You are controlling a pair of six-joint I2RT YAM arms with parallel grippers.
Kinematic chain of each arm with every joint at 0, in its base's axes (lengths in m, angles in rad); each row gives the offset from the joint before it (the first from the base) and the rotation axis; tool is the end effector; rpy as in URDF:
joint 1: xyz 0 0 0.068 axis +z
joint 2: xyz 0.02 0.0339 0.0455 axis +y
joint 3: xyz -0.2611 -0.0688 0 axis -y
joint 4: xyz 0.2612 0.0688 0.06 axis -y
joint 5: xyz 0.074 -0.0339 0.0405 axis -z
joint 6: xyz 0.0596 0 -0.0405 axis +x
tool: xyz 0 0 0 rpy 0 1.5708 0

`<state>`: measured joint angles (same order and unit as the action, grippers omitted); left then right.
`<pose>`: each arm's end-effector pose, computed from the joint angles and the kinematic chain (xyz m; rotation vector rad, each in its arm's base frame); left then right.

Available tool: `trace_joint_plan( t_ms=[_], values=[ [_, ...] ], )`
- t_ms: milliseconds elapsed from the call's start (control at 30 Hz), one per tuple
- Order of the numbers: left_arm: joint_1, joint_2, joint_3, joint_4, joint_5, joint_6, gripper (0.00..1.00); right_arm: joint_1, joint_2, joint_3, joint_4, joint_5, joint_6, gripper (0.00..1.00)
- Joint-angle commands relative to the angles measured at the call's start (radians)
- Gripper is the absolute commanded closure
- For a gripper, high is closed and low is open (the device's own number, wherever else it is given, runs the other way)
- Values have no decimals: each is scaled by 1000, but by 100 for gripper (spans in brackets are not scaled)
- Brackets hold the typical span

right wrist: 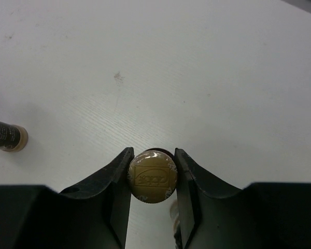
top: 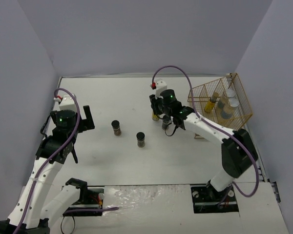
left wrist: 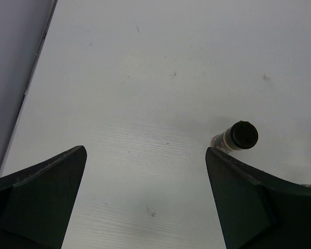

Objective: Organize the condiment bottles

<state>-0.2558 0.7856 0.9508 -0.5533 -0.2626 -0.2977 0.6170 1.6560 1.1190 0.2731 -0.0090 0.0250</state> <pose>0.2022 -0.0369 0.3505 -0.2125 1.9349 -0.1094 0.3474 0.2471 0.2567 -0.5484 1.7765 0.4571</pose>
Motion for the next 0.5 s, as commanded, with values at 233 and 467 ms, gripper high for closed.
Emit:
trace_joint_plan(
  t_ms=[233, 467],
  values=[
    [-2, 0, 16, 64, -1, 10, 3, -138, -413, 157, -210, 541, 142, 100],
    [-4, 8, 16, 64, 7, 9, 3, -272, -537, 57, -263, 657, 216, 100]
  ],
)
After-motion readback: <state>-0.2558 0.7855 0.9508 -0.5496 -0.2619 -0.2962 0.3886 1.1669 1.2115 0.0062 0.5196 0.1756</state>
